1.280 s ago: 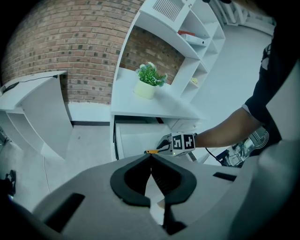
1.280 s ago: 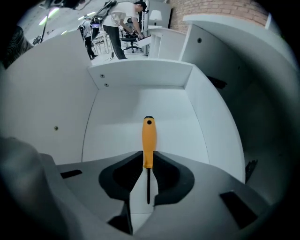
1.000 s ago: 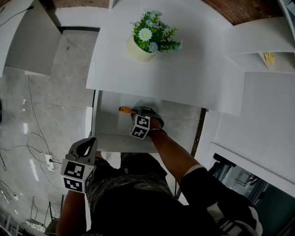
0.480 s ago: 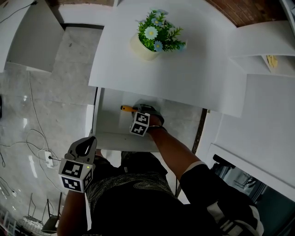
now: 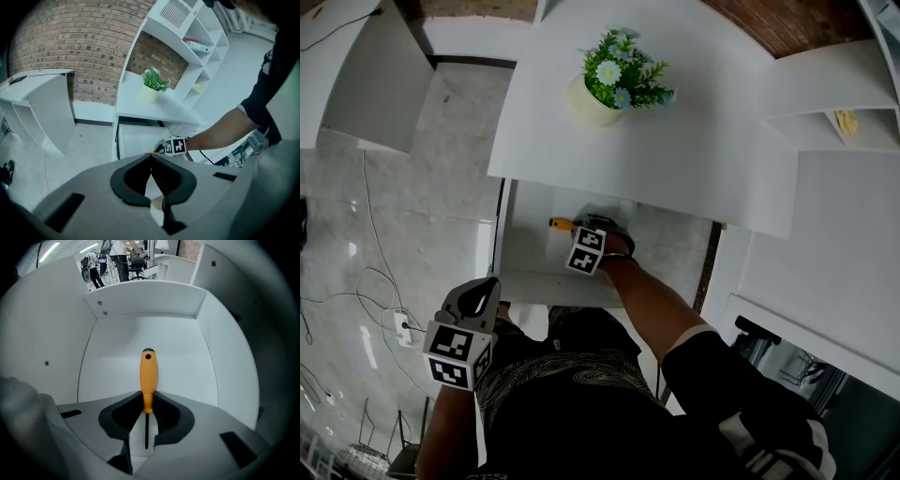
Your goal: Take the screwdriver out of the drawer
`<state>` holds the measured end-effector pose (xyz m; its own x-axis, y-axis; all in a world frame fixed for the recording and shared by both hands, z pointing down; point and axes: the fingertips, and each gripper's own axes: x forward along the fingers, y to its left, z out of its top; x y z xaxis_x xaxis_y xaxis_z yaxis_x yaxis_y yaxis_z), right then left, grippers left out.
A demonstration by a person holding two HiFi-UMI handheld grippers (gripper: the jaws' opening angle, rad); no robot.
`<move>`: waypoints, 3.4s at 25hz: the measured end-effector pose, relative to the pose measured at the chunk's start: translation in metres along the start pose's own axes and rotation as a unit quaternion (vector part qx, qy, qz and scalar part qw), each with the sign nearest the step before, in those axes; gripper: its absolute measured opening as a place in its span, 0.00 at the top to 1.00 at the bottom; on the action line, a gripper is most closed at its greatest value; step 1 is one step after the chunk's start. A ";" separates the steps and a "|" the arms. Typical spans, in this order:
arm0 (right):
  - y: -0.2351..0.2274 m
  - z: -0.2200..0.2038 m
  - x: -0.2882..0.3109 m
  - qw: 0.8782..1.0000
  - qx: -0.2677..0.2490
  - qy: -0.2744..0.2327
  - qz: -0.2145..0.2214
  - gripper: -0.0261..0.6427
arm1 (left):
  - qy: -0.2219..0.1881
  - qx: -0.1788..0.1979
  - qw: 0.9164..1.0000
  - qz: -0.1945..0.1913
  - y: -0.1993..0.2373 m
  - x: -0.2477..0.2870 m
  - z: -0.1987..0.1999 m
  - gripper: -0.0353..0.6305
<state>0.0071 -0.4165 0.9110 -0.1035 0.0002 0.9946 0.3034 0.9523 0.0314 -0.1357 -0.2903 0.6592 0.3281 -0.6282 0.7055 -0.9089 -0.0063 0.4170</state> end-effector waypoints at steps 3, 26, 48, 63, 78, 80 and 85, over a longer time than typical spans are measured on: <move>0.002 0.000 -0.001 1.000 -0.003 0.009 0.001 0.86 | -0.004 0.004 1.000 0.003 0.004 -0.006 0.003 0.92; 0.016 0.033 -0.085 0.996 0.050 -0.017 -0.077 0.86 | -0.042 0.072 0.996 -0.037 0.002 -0.058 0.025 0.92; 0.013 0.096 -0.248 0.950 0.171 -0.138 -0.221 0.86 | -0.096 0.160 0.978 -0.097 -0.009 -0.121 0.055 0.92; 0.055 0.122 -0.395 0.874 0.245 -0.282 -0.309 0.85 | -0.135 0.197 0.957 -0.165 -0.058 -0.148 0.084 0.92; 0.080 0.097 -0.474 0.714 0.429 -0.503 -0.228 0.85 | -0.189 0.224 0.936 -0.197 -0.119 -0.175 0.115 0.92; 0.083 0.091 -0.483 0.699 0.440 -0.519 -0.219 0.85 | -0.198 0.218 0.936 -0.195 -0.125 -0.179 0.118 0.92; 0.106 0.080 -0.511 0.695 0.421 -0.537 -0.226 0.85 | -0.205 0.203 0.937 -0.198 -0.151 -0.186 0.105 0.92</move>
<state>0.0165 -0.2909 0.3984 -0.7927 -0.5602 0.2404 -0.6054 0.7697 -0.2026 -0.0860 -0.2543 0.4050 0.6096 -0.7591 0.2284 -0.7871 -0.5454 0.2882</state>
